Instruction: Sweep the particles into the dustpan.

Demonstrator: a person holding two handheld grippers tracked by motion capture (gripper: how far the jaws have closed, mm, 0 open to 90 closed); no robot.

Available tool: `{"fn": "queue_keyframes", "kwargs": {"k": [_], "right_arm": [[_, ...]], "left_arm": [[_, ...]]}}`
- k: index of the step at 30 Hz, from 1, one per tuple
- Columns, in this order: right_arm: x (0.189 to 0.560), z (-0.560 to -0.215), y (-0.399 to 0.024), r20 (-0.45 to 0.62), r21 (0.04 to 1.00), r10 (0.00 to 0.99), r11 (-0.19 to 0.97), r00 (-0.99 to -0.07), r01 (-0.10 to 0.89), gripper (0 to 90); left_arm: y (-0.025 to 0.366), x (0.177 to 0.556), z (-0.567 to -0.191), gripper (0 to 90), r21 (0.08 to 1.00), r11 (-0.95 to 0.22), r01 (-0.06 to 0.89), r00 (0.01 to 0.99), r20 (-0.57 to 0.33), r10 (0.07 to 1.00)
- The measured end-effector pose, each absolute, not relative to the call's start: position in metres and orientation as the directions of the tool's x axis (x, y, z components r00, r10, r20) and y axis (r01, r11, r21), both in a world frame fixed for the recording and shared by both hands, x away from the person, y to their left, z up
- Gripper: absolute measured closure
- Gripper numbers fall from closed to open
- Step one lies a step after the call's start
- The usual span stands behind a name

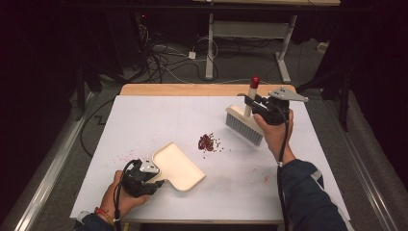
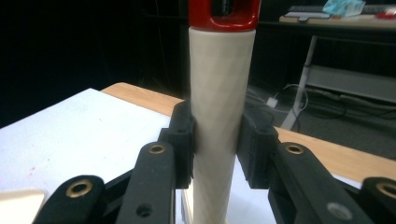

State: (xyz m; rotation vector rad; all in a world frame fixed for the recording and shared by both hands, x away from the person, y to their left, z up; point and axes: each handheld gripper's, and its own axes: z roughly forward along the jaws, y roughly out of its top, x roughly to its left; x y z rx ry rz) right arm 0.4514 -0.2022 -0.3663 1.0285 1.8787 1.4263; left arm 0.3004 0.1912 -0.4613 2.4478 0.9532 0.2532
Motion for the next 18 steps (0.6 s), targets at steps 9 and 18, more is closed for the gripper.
{"fn": "queue_keyframes", "kwargs": {"k": [9,18], "right_arm": [[0.461,-0.382,-0.165,-0.021,0.965,0.844,0.158,-0.537,0.21,69.7],[0.448,-0.394,-0.139,-0.038,0.968,0.806,0.177,-0.59,0.18,69.6]], "left_arm": [[0.189,0.302,-0.462,64.0,0.509,-0.635,0.581,0.741,-0.008,0.672],[0.187,0.303,-0.462,64.1,0.509,-0.628,0.588,0.739,-0.023,0.673]]}}
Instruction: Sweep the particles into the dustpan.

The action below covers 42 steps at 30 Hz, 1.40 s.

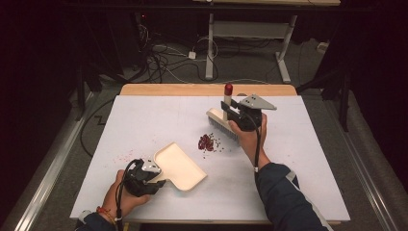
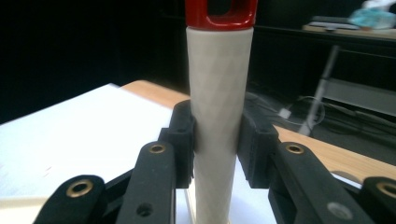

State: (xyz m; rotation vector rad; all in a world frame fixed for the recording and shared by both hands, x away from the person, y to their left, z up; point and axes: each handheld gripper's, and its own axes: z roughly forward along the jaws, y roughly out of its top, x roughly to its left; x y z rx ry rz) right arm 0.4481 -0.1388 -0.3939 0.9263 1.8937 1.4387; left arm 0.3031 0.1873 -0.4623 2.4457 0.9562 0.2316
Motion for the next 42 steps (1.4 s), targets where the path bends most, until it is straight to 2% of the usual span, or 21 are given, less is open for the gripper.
{"fn": "queue_keyframes", "kwargs": {"k": [7,21,42], "right_arm": [[0.431,-0.396,-0.122,-0.094,0.959,0.765,0.242,-0.637,0.149,68.9],[0.417,-0.401,-0.115,-0.045,0.966,0.724,0.207,-0.688,0.154,68.0],[0.407,-0.399,-0.11,-0.046,0.963,0.687,0.223,-0.725,0.15,68.0]], "left_arm": [[0.181,0.306,-0.463,64.0,0.493,-0.647,0.582,0.746,-0.006,0.666],[0.174,0.313,-0.465,64.0,0.506,-0.632,0.587,0.738,-0.014,0.674],[0.168,0.32,-0.463,63.8,0.507,-0.629,0.59,0.731,-0.005,0.682]]}}
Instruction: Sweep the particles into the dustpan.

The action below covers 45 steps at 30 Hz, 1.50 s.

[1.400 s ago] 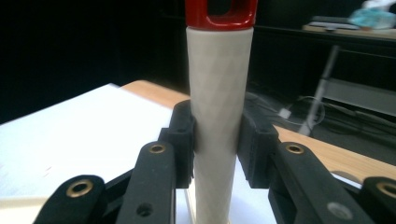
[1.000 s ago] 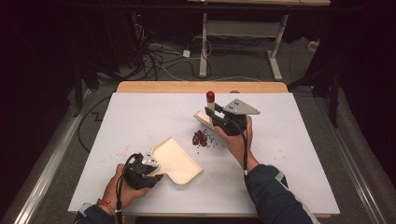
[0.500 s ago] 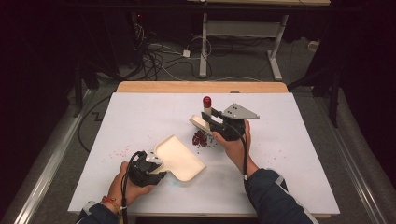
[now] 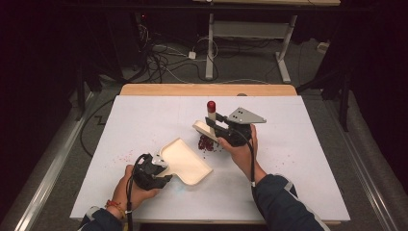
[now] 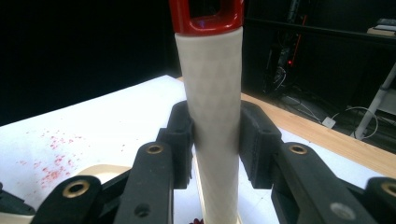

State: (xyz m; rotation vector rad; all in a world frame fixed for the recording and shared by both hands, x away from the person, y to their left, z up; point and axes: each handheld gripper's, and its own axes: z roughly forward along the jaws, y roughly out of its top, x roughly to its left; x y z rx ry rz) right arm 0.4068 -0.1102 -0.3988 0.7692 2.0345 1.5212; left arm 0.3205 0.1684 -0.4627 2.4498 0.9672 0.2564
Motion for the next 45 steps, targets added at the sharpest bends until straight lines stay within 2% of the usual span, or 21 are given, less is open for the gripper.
{"fn": "queue_keyframes", "kwargs": {"k": [22,31,45], "right_arm": [[0.394,-0.399,-0.098,-0.013,0.966,0.695,0.195,-0.719,0.171,68.1],[0.384,-0.4,-0.086,-0.028,0.962,0.693,0.213,-0.72,0.168,67.9],[0.365,-0.396,-0.071,0.007,0.965,0.671,0.191,-0.742,0.182,68.7]], "left_arm": [[0.164,0.331,-0.458,63.9,0.451,-0.66,0.601,0.73,0.027,0.683],[0.163,0.334,-0.458,63.8,0.454,-0.648,0.611,0.726,0.004,0.687],[0.16,0.338,-0.462,63.8,0.441,-0.653,0.616,0.729,-0.004,0.685]]}}
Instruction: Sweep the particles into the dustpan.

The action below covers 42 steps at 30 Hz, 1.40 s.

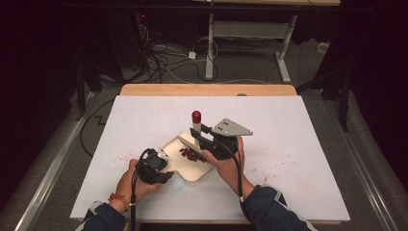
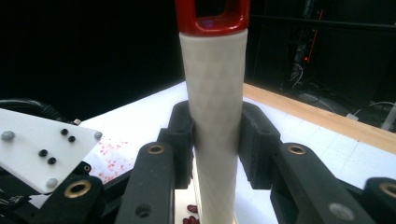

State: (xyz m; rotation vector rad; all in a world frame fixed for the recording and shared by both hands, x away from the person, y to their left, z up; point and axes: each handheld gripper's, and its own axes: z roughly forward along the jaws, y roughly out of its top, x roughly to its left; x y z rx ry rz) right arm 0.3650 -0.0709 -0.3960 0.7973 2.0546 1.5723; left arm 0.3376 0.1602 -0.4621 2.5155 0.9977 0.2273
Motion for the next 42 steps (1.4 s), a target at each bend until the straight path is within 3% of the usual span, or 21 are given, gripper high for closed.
{"fn": "queue_keyframes", "kwargs": {"k": [16,22,28,42], "right_arm": [[0.357,-0.392,-0.061,-0.005,0.967,0.651,0.197,-0.759,0.163,69.7],[0.365,-0.38,-0.078,0.012,0.978,0.673,0.147,-0.739,0.149,69.8],[0.367,-0.362,-0.097,0.023,0.986,0.686,0.105,-0.727,0.13,69.8],[0.368,-0.373,-0.126,-0.003,0.971,0.717,0.168,-0.697,0.168,69.7]], "left_arm": [[0.164,0.334,-0.462,63.9,0.431,-0.673,0.601,0.742,0.014,0.671],[0.175,0.333,-0.462,63.9,0.437,-0.667,0.604,0.746,-0.016,0.665],[0.177,0.328,-0.46,63.9,0.426,-0.69,0.586,0.757,0.016,0.653],[0.197,0.309,-0.46,63.9,0.415,-0.704,0.576,0.768,0.02,0.64]]}}
